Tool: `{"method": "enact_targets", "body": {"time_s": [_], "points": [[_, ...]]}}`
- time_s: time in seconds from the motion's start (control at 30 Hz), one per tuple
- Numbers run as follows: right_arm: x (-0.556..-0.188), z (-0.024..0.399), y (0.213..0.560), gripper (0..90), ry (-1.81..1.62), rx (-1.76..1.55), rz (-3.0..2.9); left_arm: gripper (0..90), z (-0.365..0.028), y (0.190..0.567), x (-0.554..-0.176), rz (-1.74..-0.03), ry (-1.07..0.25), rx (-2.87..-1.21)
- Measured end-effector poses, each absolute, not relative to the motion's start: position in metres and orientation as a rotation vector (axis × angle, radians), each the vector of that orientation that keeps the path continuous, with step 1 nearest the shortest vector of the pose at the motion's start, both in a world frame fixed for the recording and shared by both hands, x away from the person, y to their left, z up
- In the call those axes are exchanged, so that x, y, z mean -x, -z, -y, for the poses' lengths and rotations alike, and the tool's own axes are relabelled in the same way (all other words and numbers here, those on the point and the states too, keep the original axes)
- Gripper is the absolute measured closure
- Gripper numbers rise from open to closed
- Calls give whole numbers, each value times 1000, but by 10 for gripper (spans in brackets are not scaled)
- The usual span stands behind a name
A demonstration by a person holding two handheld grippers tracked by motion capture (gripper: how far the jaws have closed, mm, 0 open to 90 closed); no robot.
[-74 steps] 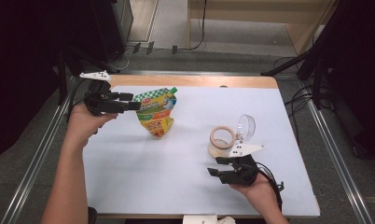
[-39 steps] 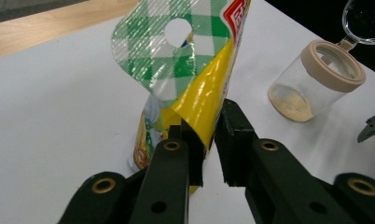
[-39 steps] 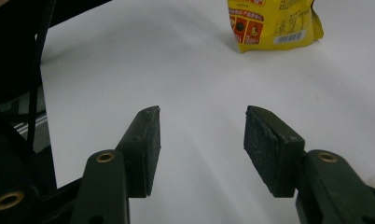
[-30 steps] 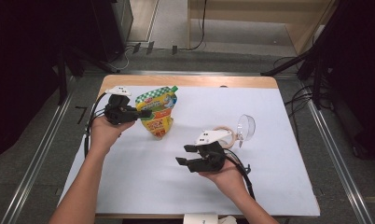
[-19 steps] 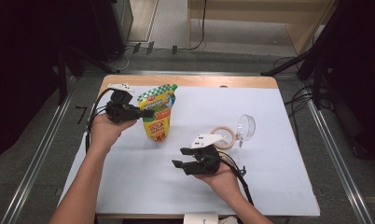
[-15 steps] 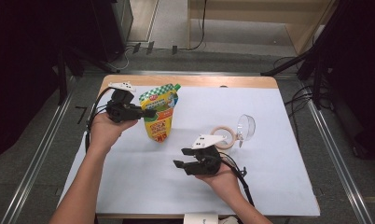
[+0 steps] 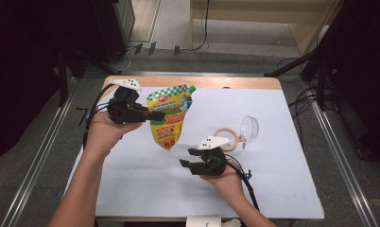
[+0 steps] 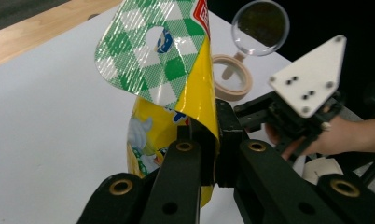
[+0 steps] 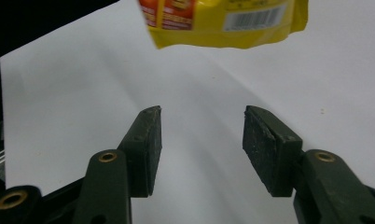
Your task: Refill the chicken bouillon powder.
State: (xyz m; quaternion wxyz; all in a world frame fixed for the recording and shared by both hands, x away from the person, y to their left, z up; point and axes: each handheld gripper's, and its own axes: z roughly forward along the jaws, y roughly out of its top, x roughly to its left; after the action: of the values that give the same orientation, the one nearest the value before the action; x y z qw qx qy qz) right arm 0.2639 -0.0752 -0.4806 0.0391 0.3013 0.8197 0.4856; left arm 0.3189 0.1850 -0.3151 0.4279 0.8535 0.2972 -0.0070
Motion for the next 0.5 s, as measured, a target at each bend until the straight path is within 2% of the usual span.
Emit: {"method": "enact_targets", "body": {"time_s": [0.27, 0.5], "points": [[-268, 78, 484, 536, -1510, -1001, -2469, 900, -168, 301, -304, -657, 56, -2161], [-269, 81, 485, 671, -1494, -1025, -2422, 900, -158, 295, -296, -603, 115, -2177]]}}
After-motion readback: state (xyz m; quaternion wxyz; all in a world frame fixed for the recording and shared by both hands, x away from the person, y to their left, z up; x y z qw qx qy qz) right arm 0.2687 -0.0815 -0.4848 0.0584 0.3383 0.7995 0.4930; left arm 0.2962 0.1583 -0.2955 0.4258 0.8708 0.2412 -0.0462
